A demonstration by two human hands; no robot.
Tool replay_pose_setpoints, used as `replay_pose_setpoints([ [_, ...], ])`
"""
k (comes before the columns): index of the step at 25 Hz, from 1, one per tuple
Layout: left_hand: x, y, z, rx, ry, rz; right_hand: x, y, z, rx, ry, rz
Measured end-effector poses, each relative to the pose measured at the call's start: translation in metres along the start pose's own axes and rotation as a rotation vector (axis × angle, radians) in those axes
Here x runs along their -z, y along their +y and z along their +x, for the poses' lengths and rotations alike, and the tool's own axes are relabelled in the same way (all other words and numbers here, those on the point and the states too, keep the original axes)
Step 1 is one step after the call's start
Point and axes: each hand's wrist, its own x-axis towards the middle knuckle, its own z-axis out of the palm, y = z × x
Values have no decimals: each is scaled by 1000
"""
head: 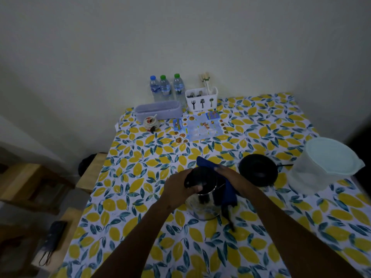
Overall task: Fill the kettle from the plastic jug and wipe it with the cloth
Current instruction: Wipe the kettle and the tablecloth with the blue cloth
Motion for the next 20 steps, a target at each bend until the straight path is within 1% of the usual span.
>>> replay_pose_setpoints([
  [1,0,0,1,14,-21,-18,-5,8,3,-25,10,143],
  [2,0,0,2,23,-32,-40,-9,11,5,-45,30,230],
  [3,1,0,3,27,-36,-60,-10,17,11,-57,73,233],
  [4,1,-2,5,33,-35,-71,-13,19,11,-40,106,249],
  [5,1,-3,5,44,-35,-73,-15,25,15,-19,179,263],
  [8,0,-4,3,68,-27,-74,-31,57,11,23,344,540],
  [10,2,-1,2,87,-35,-83,-59,82,-4,92,455,672],
  [11,3,-1,1,91,-46,-81,-79,89,-15,111,553,609],
  [12,3,-1,1,87,-52,-73,-100,96,-24,135,655,472],
  [13,4,-1,1,83,-65,-64,-122,96,-31,132,715,260],
  [15,5,-3,3,70,-93,-48,-157,91,-40,110,780,-44],
  [16,5,-4,2,65,-88,-46,-167,91,-40,127,812,-128],
  [18,4,-6,2,60,-73,-54,-166,98,-32,173,885,-210],
  [20,3,-7,2,53,-61,-56,-159,111,-27,169,898,-188],
])
